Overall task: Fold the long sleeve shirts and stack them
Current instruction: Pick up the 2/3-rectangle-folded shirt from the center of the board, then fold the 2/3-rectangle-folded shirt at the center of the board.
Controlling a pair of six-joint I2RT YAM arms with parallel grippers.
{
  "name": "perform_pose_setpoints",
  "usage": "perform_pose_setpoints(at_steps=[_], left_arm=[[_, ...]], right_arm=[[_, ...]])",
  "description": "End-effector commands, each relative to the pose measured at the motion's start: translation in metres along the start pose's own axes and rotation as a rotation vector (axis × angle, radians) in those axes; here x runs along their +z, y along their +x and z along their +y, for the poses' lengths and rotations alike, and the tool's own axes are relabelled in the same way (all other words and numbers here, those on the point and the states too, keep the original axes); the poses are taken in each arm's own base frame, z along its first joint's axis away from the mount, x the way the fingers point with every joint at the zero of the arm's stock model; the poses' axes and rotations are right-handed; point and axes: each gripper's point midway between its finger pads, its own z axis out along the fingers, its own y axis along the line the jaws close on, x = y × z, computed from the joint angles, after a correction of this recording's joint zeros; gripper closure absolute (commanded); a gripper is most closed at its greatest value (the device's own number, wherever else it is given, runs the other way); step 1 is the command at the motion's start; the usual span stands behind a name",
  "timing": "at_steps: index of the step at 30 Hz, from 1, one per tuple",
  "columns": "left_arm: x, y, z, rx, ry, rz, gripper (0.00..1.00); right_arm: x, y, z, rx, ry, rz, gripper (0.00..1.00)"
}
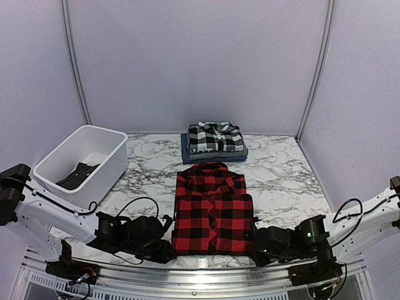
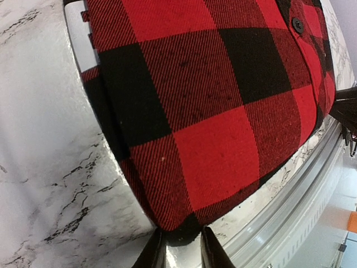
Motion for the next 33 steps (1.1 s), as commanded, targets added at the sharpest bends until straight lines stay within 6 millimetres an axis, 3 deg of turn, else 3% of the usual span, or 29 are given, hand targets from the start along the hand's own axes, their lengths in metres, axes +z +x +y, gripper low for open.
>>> perform_pose_setpoints(at_steps=[1,3,5,10,14,17,21,24,27,29,33], left_arm=[[0.0,0.001,-0.002,0.02,-0.018,0.007,0.85],[-0.002,0.0,-0.005,0.024,-0.011,0.001,0.94],[-0.006,-0.002,-0.009,0.029,-0.001,-0.01,1.0],[-0.028,-0.002,-0.022,0.06,0.006,-0.018,1.0],[-0.056,-0.01,-0.04,0.08,0.025,-0.047,1.0],[-0.079,-0.041,-0.052,0.08,0.023,-0.117,1.0],[-0.094,-0.106,-0.05,0.029,0.035,-0.196,1.0],[-0.089,-0.163,-0.04,0.03,0.027,-0.219,1.0],[-0.065,-0.222,-0.009,-0.016,0.024,-0.219,1.0],[-0.039,-0.255,0.017,-0.067,0.026,-0.203,1.0],[-0.002,-0.305,0.058,-0.129,0.009,-0.2,1.0]], right_arm=[[-0.002,-0.004,0.009,-0.018,-0.003,-0.008,0.9],[-0.004,-0.007,0.01,-0.029,0.009,-0.012,0.99],[-0.01,-0.012,0.014,-0.037,0.011,-0.021,1.0],[-0.033,-0.019,0.032,-0.06,-0.021,-0.042,1.0],[-0.068,-0.038,0.051,-0.075,-0.049,-0.088,1.0],[-0.095,-0.078,0.063,-0.085,-0.061,-0.183,1.0],[-0.11,-0.157,0.056,-0.059,-0.047,-0.296,1.0],[-0.092,-0.214,0.045,-0.066,-0.058,-0.348,1.0],[-0.052,-0.256,0.011,-0.017,-0.002,-0.341,1.0],[-0.024,-0.283,-0.018,0.045,0.019,-0.338,1.0],[0.028,-0.323,-0.047,0.09,0.034,-0.341,1.0]])
